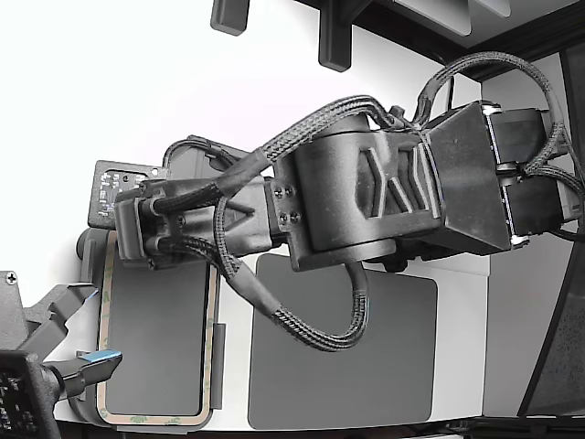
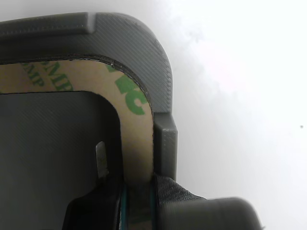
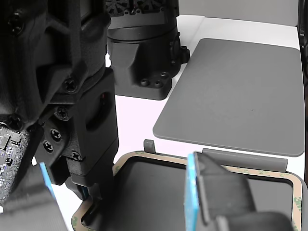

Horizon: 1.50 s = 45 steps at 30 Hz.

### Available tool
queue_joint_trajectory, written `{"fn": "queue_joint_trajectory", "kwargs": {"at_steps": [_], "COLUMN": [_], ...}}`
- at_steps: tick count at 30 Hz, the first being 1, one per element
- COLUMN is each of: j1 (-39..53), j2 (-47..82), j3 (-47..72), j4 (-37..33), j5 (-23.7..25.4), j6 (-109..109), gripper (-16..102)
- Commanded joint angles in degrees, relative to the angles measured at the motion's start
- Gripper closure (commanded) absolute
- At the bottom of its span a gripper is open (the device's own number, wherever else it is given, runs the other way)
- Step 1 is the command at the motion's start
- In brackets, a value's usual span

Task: Move top rectangular frame to the holder.

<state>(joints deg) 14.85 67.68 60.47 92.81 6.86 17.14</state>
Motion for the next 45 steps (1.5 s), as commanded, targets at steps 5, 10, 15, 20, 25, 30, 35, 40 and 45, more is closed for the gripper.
{"fn": "queue_joint_trajectory", "kwargs": {"at_steps": [5, 10, 15, 20, 25, 30, 35, 40, 45], "j1": [-0.9, -0.9, -0.9, -0.9, -0.9, -0.8, -0.9, -3.7, -9.4], "j2": [1.0, 0.9, 0.9, 0.9, 0.9, 1.1, 7.0, 18.5, 40.2], "j3": [-1.7, -1.8, -1.8, -2.2, -2.6, -5.4, -2.7, 8.5, 30.3], "j4": [0.2, 0.2, 0.1, 0.2, 0.2, 1.7, 1.0, -3.7, -18.6], "j5": [-0.2, -0.4, -0.8, -1.4, -1.6, -1.1, 2.2, 2.6, -0.4], "j6": [-0.2, -0.1, -0.2, -0.1, 0.0, 0.1, -0.8, -0.7, -4.7], "gripper": [91, 83, 66, 31, -14, -14, -14, -14, -14]}}
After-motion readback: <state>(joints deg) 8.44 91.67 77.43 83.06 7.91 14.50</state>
